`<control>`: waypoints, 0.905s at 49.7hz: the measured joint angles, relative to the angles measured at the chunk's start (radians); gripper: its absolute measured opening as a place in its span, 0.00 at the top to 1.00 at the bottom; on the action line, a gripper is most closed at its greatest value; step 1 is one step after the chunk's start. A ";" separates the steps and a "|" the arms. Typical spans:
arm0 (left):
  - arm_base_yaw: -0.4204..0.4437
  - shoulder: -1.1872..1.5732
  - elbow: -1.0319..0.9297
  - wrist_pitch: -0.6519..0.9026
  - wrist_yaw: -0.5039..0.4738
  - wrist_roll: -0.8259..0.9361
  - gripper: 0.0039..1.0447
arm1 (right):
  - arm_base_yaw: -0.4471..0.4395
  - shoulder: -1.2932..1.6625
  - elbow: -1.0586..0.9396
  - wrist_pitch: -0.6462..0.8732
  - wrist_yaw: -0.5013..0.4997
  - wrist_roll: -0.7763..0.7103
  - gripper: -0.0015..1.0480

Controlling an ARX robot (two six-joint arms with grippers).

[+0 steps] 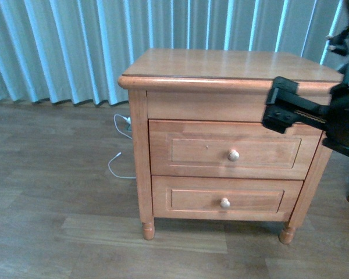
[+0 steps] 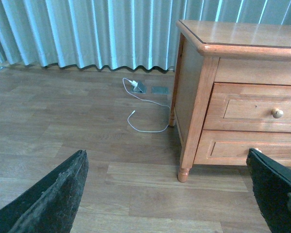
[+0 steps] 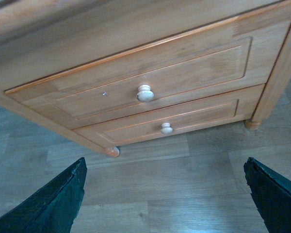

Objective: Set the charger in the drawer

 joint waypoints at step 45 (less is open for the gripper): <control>0.000 0.000 0.000 0.000 0.000 0.000 0.05 | -0.321 -1.214 -0.475 -0.441 -0.219 -0.190 0.08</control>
